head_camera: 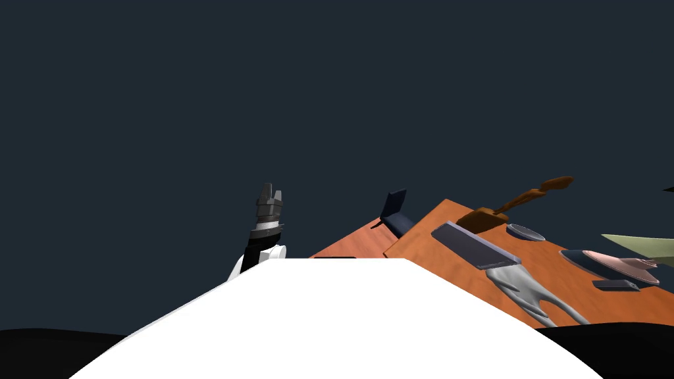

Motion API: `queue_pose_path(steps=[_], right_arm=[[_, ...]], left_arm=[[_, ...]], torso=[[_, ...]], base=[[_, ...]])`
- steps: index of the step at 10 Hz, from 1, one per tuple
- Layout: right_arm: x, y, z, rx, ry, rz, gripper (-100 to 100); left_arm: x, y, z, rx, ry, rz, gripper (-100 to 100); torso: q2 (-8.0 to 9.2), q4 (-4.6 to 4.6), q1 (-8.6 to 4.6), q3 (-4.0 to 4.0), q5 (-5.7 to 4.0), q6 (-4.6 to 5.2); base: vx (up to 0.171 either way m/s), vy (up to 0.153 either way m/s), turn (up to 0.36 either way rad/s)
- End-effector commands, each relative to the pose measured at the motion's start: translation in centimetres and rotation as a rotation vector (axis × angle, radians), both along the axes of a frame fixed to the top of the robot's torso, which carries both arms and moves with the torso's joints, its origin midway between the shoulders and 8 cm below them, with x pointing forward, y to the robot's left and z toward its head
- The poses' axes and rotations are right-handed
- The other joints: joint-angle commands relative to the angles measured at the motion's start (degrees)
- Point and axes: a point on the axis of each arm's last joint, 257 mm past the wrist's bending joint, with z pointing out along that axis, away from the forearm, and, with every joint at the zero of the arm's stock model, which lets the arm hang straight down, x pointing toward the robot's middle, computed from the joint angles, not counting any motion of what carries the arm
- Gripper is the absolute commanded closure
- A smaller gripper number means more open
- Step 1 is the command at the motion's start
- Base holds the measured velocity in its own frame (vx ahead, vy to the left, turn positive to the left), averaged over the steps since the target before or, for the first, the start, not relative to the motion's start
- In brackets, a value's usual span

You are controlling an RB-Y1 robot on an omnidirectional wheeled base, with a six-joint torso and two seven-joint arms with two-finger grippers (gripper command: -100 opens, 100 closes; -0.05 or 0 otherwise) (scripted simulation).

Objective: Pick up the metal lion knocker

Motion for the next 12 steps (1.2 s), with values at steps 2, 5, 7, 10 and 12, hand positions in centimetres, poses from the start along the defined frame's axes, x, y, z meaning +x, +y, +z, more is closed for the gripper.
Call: queue_pose_path(steps=[2,5,7,10,12], right_arm=[[0.3,0.5,-0.3,-0.006,0.015,0.038,-100],[0.8,0.7,-0.4,-0.013,0.014,0.055,-100],[0.9,0.8,-0.4,-0.004,-0.009,0.02,-100],[0.7,1.4,-0.8,-0.004,0.01,0.043,-100],[1.0,1.2,-0.7,0.0,-0.02,0.003,-100]], left_arm=[[0.0,0.0,0.0,0.0,0.0,0.0,0],[0.0,0.0,0.0,0.0,0.0,0.0,0],[0.0,0.0,0.0,0.0,0.0,0.0,0],[0.0,0.0,0.0,0.0,0.0,0.0,0],[0.0,0.0,0.0,0.0,0.0,0.0,0]], torso=[[0.0,0.0,-0.05,0.0,-0.01,0.0],[0.0,0.0,0.02,0.0,0.0,0.0],[0.0,0.0,-0.04,0.0,-0.01,0.0],[0.0,0.0,-0.04,0.0,-0.01,0.0],[-0.01,0.0,-0.02,0.0,-0.01,0.0]], base=[[0.004,-0.022,-0.012],[0.002,-0.008,-0.005],[0.003,-0.015,-0.002],[0.002,-0.013,-0.007],[0.002,-0.006,0.0]])
